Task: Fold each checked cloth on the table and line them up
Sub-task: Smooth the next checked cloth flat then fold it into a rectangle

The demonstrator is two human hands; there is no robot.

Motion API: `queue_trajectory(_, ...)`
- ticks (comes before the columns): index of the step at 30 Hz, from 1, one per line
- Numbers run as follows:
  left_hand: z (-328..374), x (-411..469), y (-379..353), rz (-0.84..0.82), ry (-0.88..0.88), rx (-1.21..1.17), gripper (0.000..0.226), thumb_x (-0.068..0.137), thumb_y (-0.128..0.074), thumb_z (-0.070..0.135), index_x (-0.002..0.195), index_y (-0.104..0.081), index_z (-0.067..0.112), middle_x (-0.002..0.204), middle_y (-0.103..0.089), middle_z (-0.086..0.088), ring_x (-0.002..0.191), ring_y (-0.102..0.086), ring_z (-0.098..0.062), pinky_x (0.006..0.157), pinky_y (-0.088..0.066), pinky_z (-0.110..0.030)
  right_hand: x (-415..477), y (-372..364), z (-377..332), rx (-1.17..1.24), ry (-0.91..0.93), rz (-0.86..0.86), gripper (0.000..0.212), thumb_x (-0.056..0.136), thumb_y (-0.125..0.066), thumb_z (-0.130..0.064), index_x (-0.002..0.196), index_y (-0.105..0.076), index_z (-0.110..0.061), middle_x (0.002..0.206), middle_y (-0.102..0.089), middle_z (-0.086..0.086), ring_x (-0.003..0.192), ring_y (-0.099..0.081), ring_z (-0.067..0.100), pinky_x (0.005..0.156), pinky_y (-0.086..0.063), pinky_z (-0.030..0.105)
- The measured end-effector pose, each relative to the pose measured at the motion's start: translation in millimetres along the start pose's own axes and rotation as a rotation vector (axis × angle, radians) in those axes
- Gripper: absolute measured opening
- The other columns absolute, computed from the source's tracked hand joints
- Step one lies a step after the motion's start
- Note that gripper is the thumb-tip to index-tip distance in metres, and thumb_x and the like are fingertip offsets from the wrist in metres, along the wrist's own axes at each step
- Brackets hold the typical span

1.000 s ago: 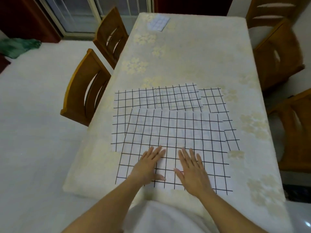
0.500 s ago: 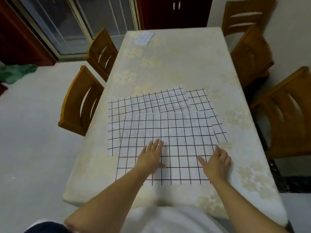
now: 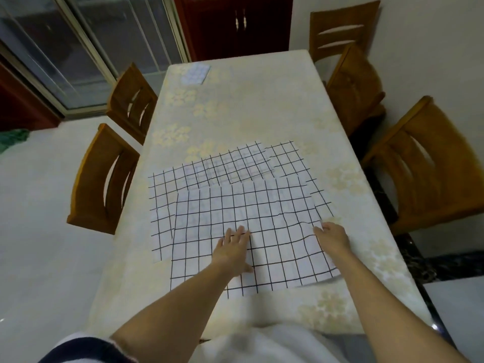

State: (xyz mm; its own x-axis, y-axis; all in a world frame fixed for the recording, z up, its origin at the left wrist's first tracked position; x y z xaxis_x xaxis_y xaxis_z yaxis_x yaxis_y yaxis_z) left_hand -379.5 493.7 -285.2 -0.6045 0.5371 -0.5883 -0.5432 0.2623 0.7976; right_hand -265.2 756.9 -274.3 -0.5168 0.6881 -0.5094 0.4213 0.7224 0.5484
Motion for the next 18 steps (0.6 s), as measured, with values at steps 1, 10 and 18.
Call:
queue_trajectory(1, 0.0, 0.0, -0.9, -0.012, 0.003, 0.0, 0.108, 0.089, -0.071, 0.047, 0.161, 0.006, 0.021, 0.168, 0.015, 0.001, 0.154, 0.013, -0.032, 0.126, -0.005, -0.049, -6.2, -0.5, -9.6, -0.014, 0.038, -0.023, 0.046, 0.096, -0.061, -0.024, 0.136, -0.055, -0.003, 0.138, -0.058, 0.015, 0.126, -0.054, 0.032, 0.103, -0.041, 0.035)
queue_trajectory(10, -10.0, -4.7, -1.4, 0.021, 0.071, -0.048, 0.126, 0.079, -0.081, 0.047, 0.16, 0.013, 0.024, 0.169, 0.005, 0.004, 0.155, 0.007, -0.032, 0.126, -0.006, -0.05, -91.5, -21.9, -127.0, 0.134, 0.427, -0.287, 0.032, 0.1, -0.054, -0.011, 0.131, -0.056, -0.018, 0.081, -0.061, -0.03, 0.081, -0.058, -0.008, 0.077, -0.039, 0.003)
queue_trajectory(18, -13.6, -7.9, 4.9, 0.017, 0.101, 0.043, 0.102, 0.094, -0.066, 0.036, 0.159, 0.013, 0.028, 0.168, 0.014, 0.005, 0.154, 0.003, -0.041, 0.124, -0.01, -0.055, -122.1, -66.0, -173.4, 0.088, 0.602, -0.323, 0.03, 0.097, -0.057, -0.016, 0.126, -0.06, -0.025, 0.061, -0.043, -0.001, 0.061, -0.041, 0.015, 0.063, -0.039, 0.027)
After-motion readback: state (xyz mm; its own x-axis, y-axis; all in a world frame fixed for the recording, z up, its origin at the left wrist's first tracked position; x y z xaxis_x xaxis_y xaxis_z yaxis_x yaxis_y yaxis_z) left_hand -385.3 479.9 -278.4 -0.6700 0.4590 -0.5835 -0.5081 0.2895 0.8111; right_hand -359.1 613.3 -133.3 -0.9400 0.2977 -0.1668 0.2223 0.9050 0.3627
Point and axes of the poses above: each hand's wrist, its own x-axis towards the middle knuckle, its own y-axis out of the back of the hand, z = x × y, the point moved 9 cm from there along x, towards the middle knuckle
